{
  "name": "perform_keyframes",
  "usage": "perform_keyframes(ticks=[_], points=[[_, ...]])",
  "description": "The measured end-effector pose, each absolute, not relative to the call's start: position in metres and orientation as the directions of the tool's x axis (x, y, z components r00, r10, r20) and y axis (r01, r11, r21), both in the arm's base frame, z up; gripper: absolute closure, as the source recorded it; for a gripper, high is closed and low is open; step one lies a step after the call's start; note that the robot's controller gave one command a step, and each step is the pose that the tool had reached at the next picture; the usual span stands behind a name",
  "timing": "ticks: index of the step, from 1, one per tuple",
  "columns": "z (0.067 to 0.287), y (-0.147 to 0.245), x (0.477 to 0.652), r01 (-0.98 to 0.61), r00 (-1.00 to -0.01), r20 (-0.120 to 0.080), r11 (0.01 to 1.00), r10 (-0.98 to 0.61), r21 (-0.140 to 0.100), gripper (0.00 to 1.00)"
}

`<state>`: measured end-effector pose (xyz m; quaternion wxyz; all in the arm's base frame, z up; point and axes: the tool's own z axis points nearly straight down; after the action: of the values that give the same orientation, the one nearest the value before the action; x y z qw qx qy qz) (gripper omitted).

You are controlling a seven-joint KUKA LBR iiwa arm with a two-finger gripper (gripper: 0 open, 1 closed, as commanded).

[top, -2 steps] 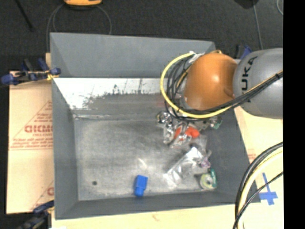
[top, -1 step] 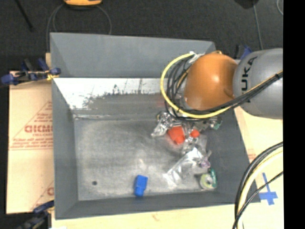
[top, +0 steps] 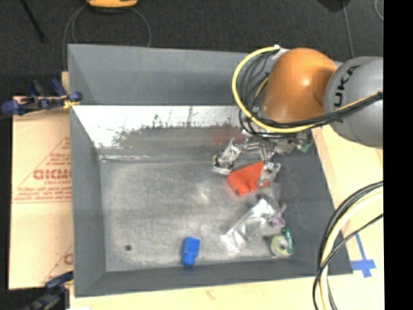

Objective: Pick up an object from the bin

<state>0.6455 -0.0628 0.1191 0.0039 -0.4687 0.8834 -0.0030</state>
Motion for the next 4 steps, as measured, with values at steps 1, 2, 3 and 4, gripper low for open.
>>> perform_keyframes(ticks=[1,2,3,4], points=[[0.082,-0.061,0.627,-0.779,-0.627,-0.007,0.627,-0.779,-0.006,0.00],[0.080,-0.124,0.627,-0.839,-0.543,-0.008,0.543,-0.839,-0.006,0.00],[0.080,-0.121,0.628,-0.839,-0.543,-0.010,0.543,-0.839,-0.006,1.00],[0.198,-0.139,0.622,-0.848,-0.529,-0.004,0.529,-0.849,-0.011,1.00]])
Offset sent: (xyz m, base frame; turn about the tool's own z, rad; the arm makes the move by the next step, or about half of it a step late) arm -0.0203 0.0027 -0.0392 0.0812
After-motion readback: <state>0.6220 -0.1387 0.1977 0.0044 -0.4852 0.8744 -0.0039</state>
